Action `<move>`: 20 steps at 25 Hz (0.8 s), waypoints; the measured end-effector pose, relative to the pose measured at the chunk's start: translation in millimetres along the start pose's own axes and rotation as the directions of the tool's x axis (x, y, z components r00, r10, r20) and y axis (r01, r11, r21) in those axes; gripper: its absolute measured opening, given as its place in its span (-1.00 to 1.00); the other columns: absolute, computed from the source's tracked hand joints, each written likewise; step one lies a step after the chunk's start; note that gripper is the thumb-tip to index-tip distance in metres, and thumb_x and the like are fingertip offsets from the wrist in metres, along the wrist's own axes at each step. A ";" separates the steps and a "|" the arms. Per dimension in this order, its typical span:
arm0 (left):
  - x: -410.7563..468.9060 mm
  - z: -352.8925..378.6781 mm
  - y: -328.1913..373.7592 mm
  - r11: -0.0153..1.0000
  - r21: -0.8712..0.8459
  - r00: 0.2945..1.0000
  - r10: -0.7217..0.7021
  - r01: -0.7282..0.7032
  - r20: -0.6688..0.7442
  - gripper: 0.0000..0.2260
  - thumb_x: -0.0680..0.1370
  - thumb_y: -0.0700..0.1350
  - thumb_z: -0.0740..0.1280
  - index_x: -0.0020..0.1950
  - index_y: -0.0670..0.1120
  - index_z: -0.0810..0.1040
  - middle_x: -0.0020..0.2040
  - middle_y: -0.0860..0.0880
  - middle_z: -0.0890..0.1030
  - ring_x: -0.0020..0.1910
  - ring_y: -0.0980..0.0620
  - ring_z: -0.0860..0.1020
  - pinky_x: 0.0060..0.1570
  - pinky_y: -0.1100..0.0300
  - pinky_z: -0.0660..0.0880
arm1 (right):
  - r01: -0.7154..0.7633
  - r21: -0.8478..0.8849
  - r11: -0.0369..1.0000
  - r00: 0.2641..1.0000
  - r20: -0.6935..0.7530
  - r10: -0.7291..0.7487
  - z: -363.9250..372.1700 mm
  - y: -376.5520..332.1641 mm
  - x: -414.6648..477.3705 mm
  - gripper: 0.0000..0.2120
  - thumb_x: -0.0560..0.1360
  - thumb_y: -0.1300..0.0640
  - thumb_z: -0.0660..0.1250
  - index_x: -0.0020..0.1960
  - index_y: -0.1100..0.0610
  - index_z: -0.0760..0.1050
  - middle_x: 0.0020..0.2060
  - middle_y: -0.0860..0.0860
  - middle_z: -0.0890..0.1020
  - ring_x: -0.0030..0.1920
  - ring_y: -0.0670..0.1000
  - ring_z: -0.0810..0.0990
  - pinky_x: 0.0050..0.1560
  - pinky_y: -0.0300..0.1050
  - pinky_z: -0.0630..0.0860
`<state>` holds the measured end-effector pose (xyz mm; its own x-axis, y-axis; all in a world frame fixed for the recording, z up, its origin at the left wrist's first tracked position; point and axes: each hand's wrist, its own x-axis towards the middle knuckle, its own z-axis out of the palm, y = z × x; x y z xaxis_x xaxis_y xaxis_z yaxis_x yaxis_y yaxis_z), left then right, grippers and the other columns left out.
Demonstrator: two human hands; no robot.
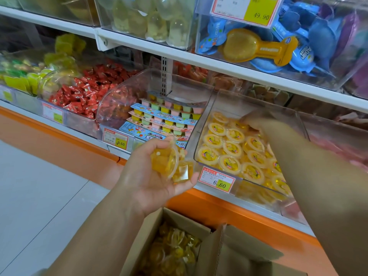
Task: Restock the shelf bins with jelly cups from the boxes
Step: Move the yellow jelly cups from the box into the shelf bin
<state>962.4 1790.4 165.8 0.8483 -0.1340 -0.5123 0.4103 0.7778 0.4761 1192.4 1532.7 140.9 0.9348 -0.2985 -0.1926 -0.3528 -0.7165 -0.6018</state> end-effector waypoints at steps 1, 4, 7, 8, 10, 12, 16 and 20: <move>0.2 0.3 -0.2 1.000 -0.001 1.000 0.000 0.000 0.002 -0.68 0.48 -0.14 0.37 0.23 -0.01 0.66 0.08 -0.20 0.67 -0.03 -0.18 0.62 -0.10 -0.20 0.61 | 0.016 -0.050 0.999 1.000 -0.010 -0.017 0.3 -1.0 -2.2 -0.86 0.47 0.12 0.38 -0.10 0.21 0.60 -0.28 0.13 0.64 -0.31 0.08 0.63 -0.25 -0.08 0.57; 1.4 0.4 -2.0 1.000 -0.004 1.000 -0.007 0.007 0.015 -0.68 0.47 -0.14 0.38 0.22 -0.02 0.66 0.00 -0.17 0.64 -0.12 -0.17 0.64 -0.10 -0.20 0.61 | 0.068 0.002 0.998 0.998 0.008 -0.068 4.8 -0.4 -3.4 -0.82 0.51 0.18 0.34 0.08 0.19 0.61 -0.12 0.14 0.66 -0.22 0.08 0.65 -0.12 -0.04 0.61; 1.9 1.1 -3.4 1.000 -0.010 0.999 -0.022 0.022 0.025 -0.68 0.46 -0.14 0.39 0.22 -0.03 0.66 0.01 -0.17 0.64 -0.20 -0.17 0.65 -0.12 -0.20 0.61 | 0.109 0.080 0.991 0.993 0.044 -0.113 4.1 2.8 -8.2 -0.74 0.54 0.22 0.34 0.23 0.16 0.55 0.04 0.12 0.62 -0.06 0.11 0.66 0.05 0.04 0.61; 2.2 1.5 -3.5 1.000 -0.012 0.999 -0.026 0.026 0.025 -0.68 0.46 -0.14 0.39 0.21 -0.03 0.67 0.04 -0.18 0.65 -0.17 -0.18 0.65 -0.12 -0.20 0.61 | 0.127 0.078 0.989 0.990 0.055 -0.131 3.6 4.0 -8.4 -0.74 0.54 0.20 0.34 0.22 0.14 0.55 0.03 0.11 0.62 -0.08 0.09 0.65 0.05 0.03 0.61; 2.1 2.5 -3.8 0.999 -0.011 0.999 -0.032 0.033 0.023 -0.71 0.47 -0.14 0.39 0.19 -0.03 0.68 0.12 -0.18 0.65 -0.10 -0.20 0.64 -0.12 -0.21 0.61 | 0.165 0.034 0.986 0.983 0.081 -0.168 2.4 4.0 -10.3 -0.73 0.53 0.15 0.36 0.22 0.13 0.55 -0.02 0.07 0.60 -0.15 0.04 0.63 0.04 -0.02 0.60; 1.8 3.0 -4.1 0.999 -0.012 0.999 -0.036 0.036 0.019 -0.72 0.48 -0.14 0.38 0.18 -0.03 0.68 0.19 -0.19 0.65 -0.07 -0.21 0.63 -0.11 -0.22 0.61 | 0.198 -0.035 0.980 0.977 0.086 -0.195 3.0 2.3 -14.2 -0.74 0.55 0.09 0.34 0.22 0.09 0.54 0.02 0.06 0.58 -0.13 0.05 0.62 0.02 -0.05 0.59; 2.3 2.4 -4.9 0.999 -0.017 0.998 -0.046 0.047 0.033 -0.72 0.48 -0.14 0.39 0.17 -0.03 0.69 0.18 -0.19 0.65 -0.08 -0.22 0.64 -0.10 -0.23 0.61 | 0.242 -0.086 0.966 0.969 0.061 -0.238 2.8 0.4 -22.3 -0.79 0.58 0.04 0.27 0.18 0.04 0.54 0.12 0.07 0.56 -0.04 0.10 0.60 -0.08 -0.10 0.53; 1.3 3.2 -5.0 0.999 -0.018 0.996 -0.048 0.049 0.071 -0.72 0.49 -0.15 0.38 0.19 -0.03 0.68 0.15 -0.22 0.66 -0.06 -0.26 0.68 -0.06 -0.30 0.59 | 0.294 -0.152 0.944 0.952 -0.044 -0.303 -4.0 -4.6 -34.2 -0.77 0.60 0.06 0.20 0.17 0.09 0.56 0.19 0.09 0.57 0.04 0.09 0.54 -0.04 -0.15 0.42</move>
<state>962.5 1784.3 165.1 0.8494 -0.2139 -0.4824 0.4452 0.7813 0.4375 1161.9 1543.7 153.4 0.9950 -0.0945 0.0331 -0.0648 -0.8598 -0.5066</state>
